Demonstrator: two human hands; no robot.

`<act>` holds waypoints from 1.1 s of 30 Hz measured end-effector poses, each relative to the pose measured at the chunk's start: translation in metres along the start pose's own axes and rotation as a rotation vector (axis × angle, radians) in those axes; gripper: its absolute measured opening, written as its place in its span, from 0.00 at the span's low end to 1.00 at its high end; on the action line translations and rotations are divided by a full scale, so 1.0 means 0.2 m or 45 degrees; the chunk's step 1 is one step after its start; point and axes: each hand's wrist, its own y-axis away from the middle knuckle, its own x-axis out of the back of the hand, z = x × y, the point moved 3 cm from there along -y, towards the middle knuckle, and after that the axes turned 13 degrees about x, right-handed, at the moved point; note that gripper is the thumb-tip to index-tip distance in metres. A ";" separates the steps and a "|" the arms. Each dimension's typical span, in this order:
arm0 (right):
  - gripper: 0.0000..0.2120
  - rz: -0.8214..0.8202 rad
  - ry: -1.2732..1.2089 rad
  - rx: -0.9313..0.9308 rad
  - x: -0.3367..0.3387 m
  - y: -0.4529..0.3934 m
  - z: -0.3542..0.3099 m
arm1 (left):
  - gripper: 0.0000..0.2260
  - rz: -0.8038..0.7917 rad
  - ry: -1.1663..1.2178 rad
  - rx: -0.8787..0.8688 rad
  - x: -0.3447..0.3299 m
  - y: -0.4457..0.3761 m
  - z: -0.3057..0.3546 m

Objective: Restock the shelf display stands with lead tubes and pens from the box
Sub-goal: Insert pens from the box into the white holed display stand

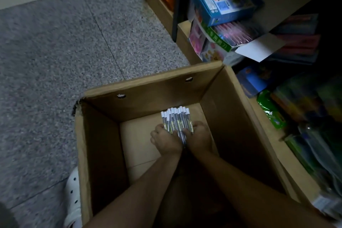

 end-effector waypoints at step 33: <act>0.08 -0.196 -0.953 0.283 1.00 0.66 -0.46 | 0.13 -0.985 0.303 -0.454 0.65 0.73 0.60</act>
